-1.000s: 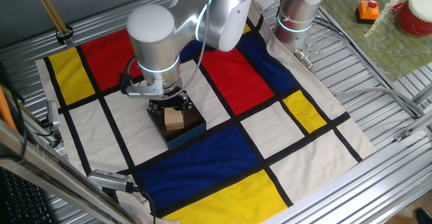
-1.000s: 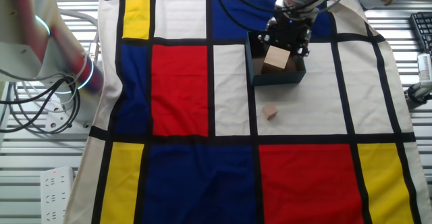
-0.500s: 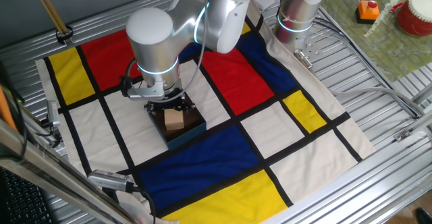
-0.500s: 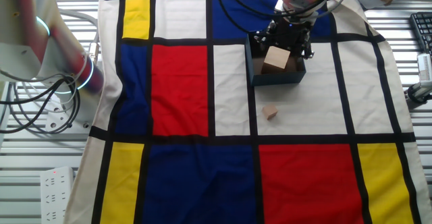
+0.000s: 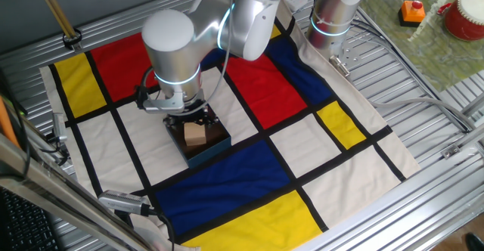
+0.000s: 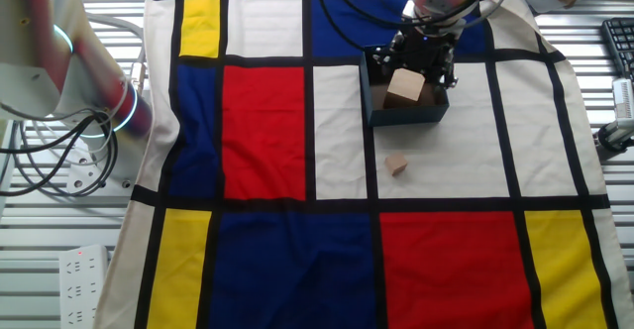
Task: Take everything out of the gift box
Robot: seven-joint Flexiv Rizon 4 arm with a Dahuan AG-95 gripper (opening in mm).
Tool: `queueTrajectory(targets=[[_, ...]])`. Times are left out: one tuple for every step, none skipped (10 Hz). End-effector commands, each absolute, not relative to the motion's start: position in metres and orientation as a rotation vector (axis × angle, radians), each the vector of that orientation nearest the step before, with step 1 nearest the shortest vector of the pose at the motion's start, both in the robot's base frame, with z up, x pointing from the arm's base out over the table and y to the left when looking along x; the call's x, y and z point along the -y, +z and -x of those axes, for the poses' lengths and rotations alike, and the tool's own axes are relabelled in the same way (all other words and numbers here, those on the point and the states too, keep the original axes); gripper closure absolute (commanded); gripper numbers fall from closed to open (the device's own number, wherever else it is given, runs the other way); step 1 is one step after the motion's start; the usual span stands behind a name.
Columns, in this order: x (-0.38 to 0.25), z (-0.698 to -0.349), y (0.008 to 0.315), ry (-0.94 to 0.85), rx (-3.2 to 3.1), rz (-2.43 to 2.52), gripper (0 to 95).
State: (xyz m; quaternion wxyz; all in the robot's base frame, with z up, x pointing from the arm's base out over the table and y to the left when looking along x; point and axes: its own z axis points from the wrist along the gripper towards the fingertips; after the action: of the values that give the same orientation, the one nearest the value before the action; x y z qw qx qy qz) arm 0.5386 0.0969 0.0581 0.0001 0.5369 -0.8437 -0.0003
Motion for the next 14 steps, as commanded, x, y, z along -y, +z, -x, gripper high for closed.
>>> queueTrajectory(targets=[[-0.096, -0.538, 0.058, 0.001, 2.646, -1.69, 19.0], [-0.096, -0.538, 0.057, 0.0, 2.646, -1.693, 19.0], [-0.096, -0.538, 0.056, 0.002, 2.646, -1.693, 19.0], [-0.096, -0.538, 0.055, 0.002, 2.646, -1.693, 19.0], [-0.096, -0.538, 0.053, 0.002, 2.646, -1.695, 19.0], [-0.096, -0.538, 0.051, 0.001, 2.65, -1.696, 19.0], [-0.096, -0.538, 0.049, 0.001, 2.65, -1.695, 19.0], [-0.096, -0.538, 0.049, 0.003, 2.65, -1.693, 19.0], [-0.096, -0.538, 0.046, 0.002, 2.656, -1.687, 19.0], [-0.096, -0.538, 0.046, 0.005, 2.663, -1.676, 19.0], [-0.096, -0.538, 0.046, 0.008, 2.669, -1.671, 38.0], [-0.096, -0.538, 0.046, 0.008, 2.679, -1.654, 57.0], [-0.096, -0.538, 0.046, 0.015, 2.695, -1.62, 95.0], [-0.096, -0.538, 0.046, 0.015, 2.704, -1.606, 95.0]])
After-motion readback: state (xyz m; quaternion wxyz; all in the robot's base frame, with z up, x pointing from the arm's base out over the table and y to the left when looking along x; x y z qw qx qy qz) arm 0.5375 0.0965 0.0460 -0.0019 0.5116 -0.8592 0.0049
